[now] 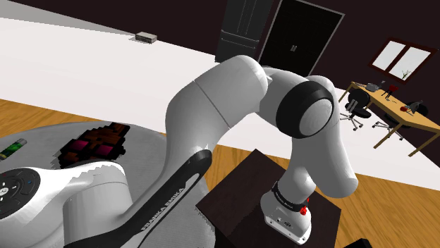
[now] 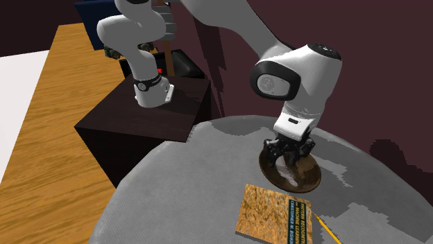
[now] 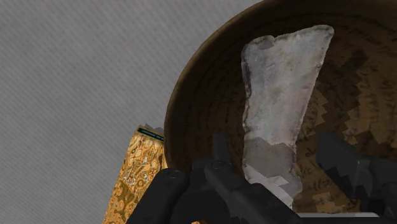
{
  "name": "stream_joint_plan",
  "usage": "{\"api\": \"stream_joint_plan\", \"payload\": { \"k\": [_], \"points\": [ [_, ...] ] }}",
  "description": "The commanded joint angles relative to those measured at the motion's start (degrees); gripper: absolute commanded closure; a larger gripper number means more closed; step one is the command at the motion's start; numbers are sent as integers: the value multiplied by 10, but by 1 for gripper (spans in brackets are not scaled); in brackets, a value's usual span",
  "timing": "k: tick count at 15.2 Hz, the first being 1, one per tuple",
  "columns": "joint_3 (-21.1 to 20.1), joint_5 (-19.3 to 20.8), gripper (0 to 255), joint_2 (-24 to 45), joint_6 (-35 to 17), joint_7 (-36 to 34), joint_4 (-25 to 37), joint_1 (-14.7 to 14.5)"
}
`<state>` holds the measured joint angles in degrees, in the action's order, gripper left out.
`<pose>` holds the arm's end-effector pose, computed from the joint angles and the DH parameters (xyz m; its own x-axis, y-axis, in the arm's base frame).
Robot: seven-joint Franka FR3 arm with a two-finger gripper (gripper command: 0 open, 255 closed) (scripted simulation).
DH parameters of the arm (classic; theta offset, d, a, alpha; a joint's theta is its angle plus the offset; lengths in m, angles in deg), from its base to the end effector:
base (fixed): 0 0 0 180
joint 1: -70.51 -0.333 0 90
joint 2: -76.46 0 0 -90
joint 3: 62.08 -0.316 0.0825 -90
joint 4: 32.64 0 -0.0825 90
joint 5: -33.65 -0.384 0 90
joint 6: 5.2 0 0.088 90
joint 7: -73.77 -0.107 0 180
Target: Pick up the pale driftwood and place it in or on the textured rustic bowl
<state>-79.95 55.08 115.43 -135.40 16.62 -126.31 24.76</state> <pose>0.3373 0.6001 0.2346 0.9550 0.2878 0.0724 0.2844 -0.9572 0.0534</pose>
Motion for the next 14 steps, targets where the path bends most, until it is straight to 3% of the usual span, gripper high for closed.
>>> {"api": "stream_joint_plan", "payload": {
  "k": [1, 5, 9, 14],
  "points": [
    [0, 0, 0, 0, 0, 0, 0, 0],
    [0, 0, 0, 0, 0, 0, 0, 0],
    [-14, -18, 0, -44, 47, 10, 5, 5],
    [-14, -18, 0, -44, 47, 10, 5, 5]
  ]
}}
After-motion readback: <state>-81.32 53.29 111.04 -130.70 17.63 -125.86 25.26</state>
